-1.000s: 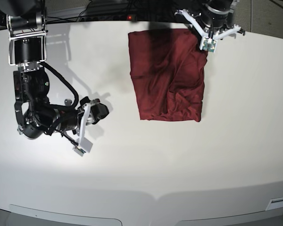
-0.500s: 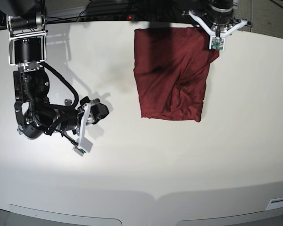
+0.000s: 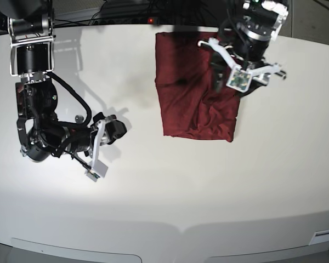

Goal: Fold the T-shirt properly
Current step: 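Lower the left gripper onto the shirt and pull fabric toward its edge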

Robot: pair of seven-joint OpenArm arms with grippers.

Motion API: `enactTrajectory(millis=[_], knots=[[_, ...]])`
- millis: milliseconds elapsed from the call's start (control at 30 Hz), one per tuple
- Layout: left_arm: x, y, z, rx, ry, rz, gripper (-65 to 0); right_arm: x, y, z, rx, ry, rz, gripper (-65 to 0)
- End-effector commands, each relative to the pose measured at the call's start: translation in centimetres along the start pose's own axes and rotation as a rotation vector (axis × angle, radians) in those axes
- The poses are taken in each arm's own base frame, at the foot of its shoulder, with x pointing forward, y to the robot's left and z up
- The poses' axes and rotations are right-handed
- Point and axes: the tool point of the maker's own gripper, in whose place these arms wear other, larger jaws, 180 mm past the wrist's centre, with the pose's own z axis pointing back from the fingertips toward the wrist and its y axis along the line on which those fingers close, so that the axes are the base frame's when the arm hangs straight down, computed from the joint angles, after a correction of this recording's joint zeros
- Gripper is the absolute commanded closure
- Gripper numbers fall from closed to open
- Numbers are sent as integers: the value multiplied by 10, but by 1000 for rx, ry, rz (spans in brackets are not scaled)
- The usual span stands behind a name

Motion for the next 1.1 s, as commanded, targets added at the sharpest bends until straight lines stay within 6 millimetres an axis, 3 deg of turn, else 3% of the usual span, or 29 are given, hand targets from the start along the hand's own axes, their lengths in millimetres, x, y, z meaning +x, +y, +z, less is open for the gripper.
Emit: enactTrajectory(millis=[0,200,333,467,867,1067], knots=[[12,3,-3,0,-41,-12,-287,17,-3,10,-12,-47,27,-202],[13,16,-31,10,-9,-28,-211,17,-3,10,-12,-46,27,-202],[-7,20,-45,10,66,-41,-201,17,-3,10,-12,-46,27,-202],[-19,5,-48,-67,95,-47,-201,17,-3,10,-12,-47,27,-202],[-3,7,-52,-62,12,-53,-201,17,-3,10,-12,-46,27,-202],[-23,12,-66,-58,74,-61,-201,16,-3,10,-12,-46,27,-202]])
